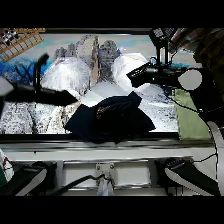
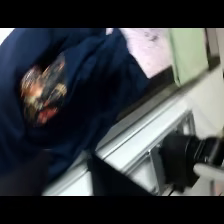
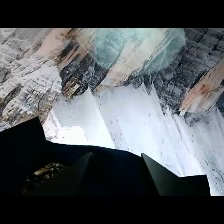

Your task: Fold the clothes and pants, and hang the long-sleeved shirts on hangers.

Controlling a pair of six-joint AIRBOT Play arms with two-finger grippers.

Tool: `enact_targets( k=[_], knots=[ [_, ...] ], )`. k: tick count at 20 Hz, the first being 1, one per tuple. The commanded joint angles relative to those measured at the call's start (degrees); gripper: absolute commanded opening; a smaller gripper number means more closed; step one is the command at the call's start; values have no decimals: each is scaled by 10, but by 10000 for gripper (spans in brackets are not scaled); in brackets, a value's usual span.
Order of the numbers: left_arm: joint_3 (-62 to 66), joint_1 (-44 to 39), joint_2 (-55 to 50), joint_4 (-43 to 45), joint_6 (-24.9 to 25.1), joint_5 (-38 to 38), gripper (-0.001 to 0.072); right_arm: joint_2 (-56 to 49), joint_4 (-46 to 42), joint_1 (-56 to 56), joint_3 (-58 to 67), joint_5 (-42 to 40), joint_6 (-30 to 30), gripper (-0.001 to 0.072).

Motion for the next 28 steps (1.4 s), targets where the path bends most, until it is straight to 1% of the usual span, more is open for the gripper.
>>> enact_targets(
  k=[1,2,4,5,7,11,12,16,24,28],
  knots=[
    [-166,1,93,17,-105,93,354,0,-1,1,0,25,11,349],
    [-205,1,111,50,-127,107,354,0,-1,1,0,27,19,349],
    [-260,8,118,136,-202,110,354,0,-1,1,0,26,28,349],
    [-281,18,118,139,-208,111,354,0,-1,1,0,26,32,349],
    [-306,32,118,115,-208,112,354,0,-1,1,0,26,32,349],
    [-347,33,118,52,-202,106,353,0,-2,0,0,24,32,349],
    [-358,33,118,34,-201,111,353,0,-2,0,0,24,32,349],
    [-389,33,118,-41,-171,154,353,0,-2,0,0,23,32,349],
    [-409,31,106,-46,-162,169,344,0,-2,0,0,11,32,349],
    [-409,-16,66,-61,-157,199,344,0,-2,1,0,9,35,349]
  ],
)
